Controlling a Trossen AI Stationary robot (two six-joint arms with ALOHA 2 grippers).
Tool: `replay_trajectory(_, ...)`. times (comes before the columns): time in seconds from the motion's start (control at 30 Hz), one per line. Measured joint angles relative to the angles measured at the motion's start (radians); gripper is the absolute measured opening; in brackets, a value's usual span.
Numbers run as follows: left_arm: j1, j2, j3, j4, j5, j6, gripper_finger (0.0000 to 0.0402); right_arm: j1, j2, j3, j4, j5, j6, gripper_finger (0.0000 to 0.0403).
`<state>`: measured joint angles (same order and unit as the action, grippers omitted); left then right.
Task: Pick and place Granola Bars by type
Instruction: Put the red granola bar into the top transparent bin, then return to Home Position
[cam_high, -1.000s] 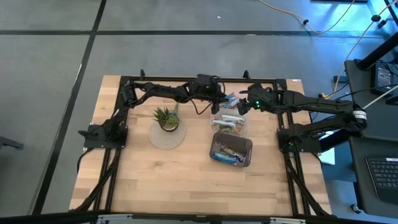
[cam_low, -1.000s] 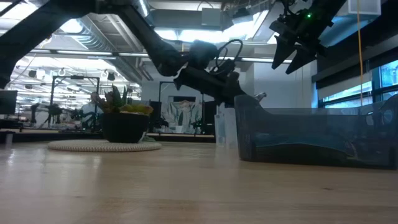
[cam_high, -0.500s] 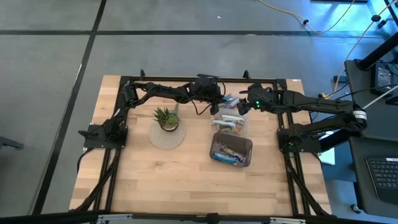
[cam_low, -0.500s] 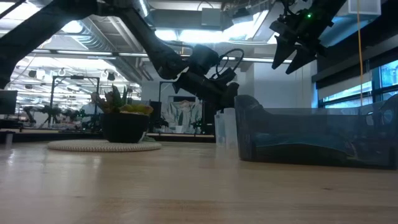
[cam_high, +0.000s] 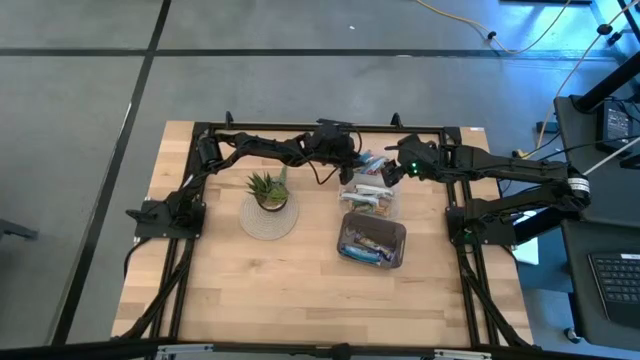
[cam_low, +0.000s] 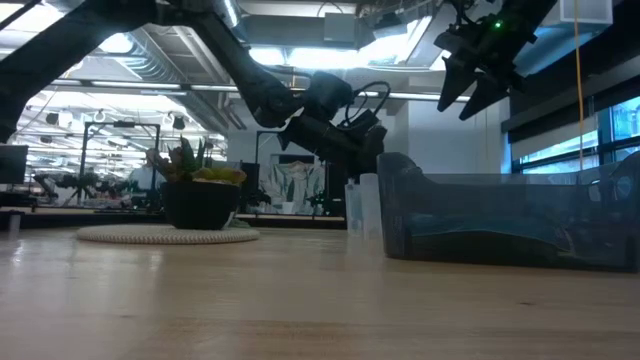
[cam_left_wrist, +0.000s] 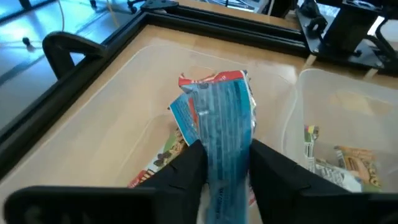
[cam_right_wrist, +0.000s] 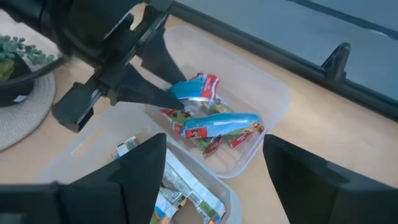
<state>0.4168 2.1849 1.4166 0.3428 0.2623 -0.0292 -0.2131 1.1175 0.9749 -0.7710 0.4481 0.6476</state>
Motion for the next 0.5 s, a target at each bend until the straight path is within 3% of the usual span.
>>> replay_trajectory(0.27,-0.004,-0.002,0.0,0.0,0.0,-0.079,0.0186,0.0,0.0,0.0,-0.021,-0.007,-0.001,0.0272)
replay_trajectory(0.5,-0.003,-0.002,0.0,0.005,0.0,-0.151,0.0208,0.0,0.0,0.0,-0.037,-0.021,-0.012,0.0272)
